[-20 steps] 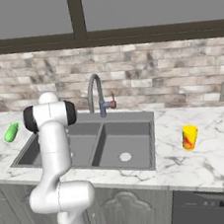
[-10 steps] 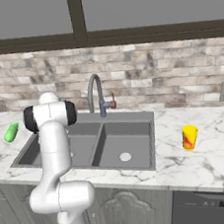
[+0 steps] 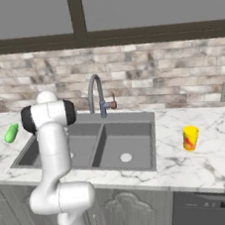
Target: Remove the lemon and corn from the sink. Then move the bowl and cup from the counter to the sink for washing.
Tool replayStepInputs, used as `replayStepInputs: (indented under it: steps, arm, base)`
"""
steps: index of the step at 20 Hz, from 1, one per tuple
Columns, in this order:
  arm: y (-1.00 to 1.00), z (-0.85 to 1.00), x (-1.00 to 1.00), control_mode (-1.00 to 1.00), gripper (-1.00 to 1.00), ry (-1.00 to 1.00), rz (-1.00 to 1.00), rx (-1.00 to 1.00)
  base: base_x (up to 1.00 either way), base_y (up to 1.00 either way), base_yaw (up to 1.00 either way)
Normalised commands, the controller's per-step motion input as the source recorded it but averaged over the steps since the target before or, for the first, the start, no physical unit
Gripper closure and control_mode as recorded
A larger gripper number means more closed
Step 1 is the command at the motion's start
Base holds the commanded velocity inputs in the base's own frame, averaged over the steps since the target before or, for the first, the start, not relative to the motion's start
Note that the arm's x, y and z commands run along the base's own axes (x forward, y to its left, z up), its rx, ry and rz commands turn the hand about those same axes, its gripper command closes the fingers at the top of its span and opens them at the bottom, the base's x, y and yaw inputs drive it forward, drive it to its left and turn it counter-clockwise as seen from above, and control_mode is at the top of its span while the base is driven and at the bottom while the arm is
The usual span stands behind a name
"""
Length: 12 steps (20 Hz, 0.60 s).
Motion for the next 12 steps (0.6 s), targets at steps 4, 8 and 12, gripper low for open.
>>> replayStepInputs:
  steps: [4,8,12]
  arm:
    - [0.00,0.38,-0.19,-1.00,1.00,0.00,0.00,0.00]
    - [0.00,0.36,-0.20,-1.00,1.00,0.00,0.00,0.00]
    - [-0.02,0.35,-0.22,-1.00,1.00,0.00,0.00,0.00]
  base:
    - [0.00,0.00,0.00]
    - [0.00,0.00,0.00]
    - [0.00,0.00,0.00]
